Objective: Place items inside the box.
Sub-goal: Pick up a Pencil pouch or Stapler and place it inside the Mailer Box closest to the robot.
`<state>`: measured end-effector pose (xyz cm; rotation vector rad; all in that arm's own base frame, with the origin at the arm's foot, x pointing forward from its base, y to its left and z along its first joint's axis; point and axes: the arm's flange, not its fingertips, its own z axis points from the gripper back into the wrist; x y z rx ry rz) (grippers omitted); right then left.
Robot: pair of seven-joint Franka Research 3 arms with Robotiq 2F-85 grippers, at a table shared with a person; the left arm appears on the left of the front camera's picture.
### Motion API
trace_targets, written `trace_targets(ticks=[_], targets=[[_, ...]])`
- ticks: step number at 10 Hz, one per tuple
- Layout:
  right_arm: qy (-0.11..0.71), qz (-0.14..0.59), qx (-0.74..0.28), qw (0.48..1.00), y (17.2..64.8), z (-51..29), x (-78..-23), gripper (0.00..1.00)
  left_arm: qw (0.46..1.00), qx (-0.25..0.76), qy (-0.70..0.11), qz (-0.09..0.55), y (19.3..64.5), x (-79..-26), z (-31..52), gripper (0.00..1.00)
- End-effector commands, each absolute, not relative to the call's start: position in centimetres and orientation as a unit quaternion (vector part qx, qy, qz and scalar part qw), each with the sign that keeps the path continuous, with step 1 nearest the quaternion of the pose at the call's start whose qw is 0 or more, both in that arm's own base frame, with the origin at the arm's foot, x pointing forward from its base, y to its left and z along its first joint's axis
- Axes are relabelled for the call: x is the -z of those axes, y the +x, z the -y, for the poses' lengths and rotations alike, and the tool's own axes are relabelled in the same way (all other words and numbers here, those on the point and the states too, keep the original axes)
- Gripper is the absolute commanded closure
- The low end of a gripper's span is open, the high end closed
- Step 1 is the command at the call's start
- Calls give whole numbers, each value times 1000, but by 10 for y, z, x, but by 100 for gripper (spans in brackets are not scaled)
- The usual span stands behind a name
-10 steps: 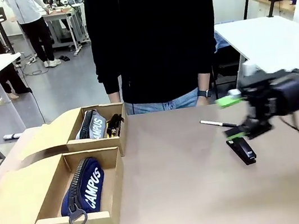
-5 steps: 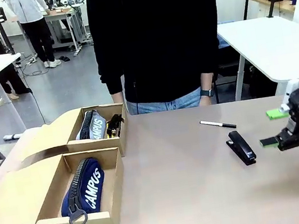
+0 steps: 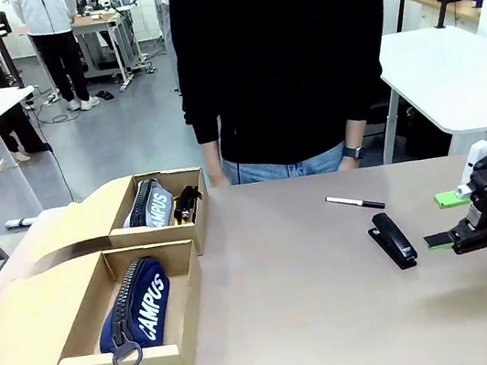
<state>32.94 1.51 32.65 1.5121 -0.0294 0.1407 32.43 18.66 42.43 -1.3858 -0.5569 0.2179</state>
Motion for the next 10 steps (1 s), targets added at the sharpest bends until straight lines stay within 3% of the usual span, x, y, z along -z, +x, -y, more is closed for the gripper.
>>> trace_targets(ticks=[1, 10], targets=[[686, 1, -60, 725, 327, -17, -335, 0, 726, -88, -631, 259, 323, -424, -186, 0], [686, 13, -66, 725, 329, -16, -331, 0, 726, -88, -631, 259, 323, -424, -186, 0]])
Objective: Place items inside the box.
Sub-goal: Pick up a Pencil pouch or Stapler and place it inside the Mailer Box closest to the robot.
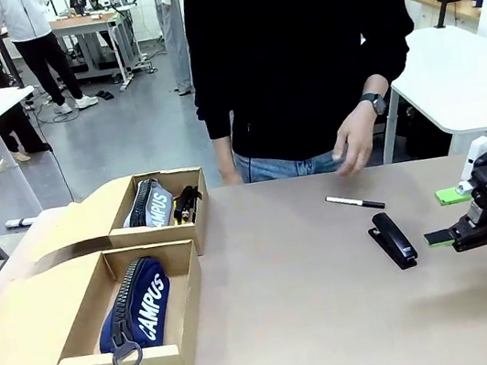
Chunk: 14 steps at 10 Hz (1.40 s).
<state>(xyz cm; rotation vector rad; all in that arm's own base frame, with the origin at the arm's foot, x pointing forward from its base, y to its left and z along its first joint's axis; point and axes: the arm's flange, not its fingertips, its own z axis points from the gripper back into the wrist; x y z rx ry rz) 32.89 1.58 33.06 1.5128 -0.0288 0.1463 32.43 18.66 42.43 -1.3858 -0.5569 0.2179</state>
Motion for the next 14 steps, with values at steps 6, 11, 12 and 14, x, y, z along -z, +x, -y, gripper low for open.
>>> trace_targets(ticks=[6, 11, 12, 14], targets=[[446, 42, -37, 893, 357, -6, -389, 0, 726, -88, -631, 259, 323, -424, -186, 0], [489, 195, 160, 835, 213, 168, -375, 0, 726, -88, -631, 259, 323, -424, -186, 0], [496, 209, 165, 826, 210, 164, -359, 0, 726, -88, -631, 259, 323, -424, -186, 0], [510, 207, 158, 820, 216, 150, -341, 0, 726, -88, -631, 259, 323, -424, -186, 0]])
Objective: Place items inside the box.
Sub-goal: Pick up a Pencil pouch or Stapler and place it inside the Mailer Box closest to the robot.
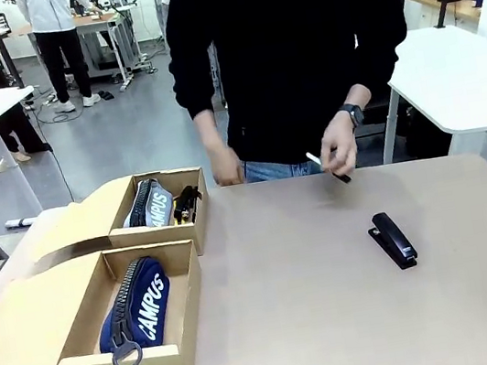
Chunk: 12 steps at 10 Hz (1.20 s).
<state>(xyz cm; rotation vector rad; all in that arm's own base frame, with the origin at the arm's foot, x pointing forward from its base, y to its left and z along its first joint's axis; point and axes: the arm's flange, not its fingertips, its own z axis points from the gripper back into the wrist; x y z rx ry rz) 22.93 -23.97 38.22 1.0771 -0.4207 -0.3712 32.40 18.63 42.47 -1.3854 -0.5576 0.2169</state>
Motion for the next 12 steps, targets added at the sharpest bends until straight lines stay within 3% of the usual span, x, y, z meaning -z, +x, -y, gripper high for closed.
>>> trace_targets(ticks=[1, 6, 11, 12], targets=[[502, 200, 178, 822, 223, 240, -394, 0, 726, -88, -631, 259, 323, -424, -186, 0], [503, 205, 174, 822, 226, 242, -387, 0, 726, -88, -631, 259, 323, -424, -186, 0], [356, 219, 11, 909, 308, 53, -411, 0, 726, -88, -631, 259, 323, -424, -186, 0], [362, 199, -60, 909, 327, 5, -407, 0, 726, -88, -631, 259, 323, -424, -186, 0]])
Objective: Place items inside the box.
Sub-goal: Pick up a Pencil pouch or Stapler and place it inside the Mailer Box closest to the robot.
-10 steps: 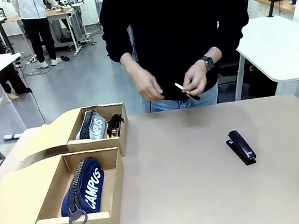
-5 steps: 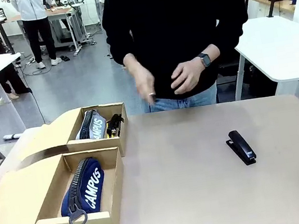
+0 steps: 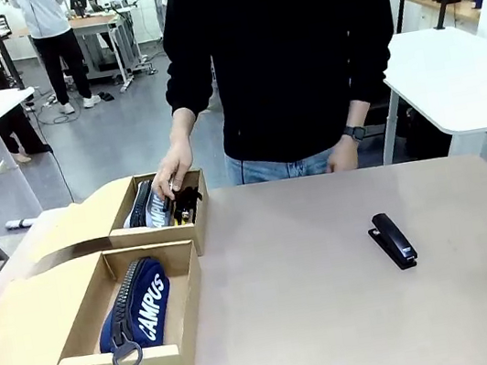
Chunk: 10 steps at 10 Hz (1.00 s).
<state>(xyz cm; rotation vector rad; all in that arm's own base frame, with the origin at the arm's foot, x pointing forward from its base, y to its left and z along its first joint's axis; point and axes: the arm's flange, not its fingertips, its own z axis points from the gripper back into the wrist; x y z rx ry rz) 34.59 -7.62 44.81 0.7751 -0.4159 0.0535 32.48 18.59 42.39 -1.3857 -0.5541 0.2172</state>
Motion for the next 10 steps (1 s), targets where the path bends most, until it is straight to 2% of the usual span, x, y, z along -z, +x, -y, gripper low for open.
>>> trace_targets(ticks=[1, 5, 8, 10], targets=[[319, 191, -85, 925, 338, -46, -403, 0, 726, -88, -631, 259, 323, -424, -186, 0], [243, 164, -125, 948, 346, -136, -365, 0, 726, -88, -631, 259, 323, -424, -186, 0], [159, 195, -111, 961, 347, -137, -345, 0, 726, -88, -631, 259, 323, -424, -186, 0], [134, 188, -124, 965, 352, -126, -326, 0, 726, -88, -631, 259, 323, -424, -186, 0]])
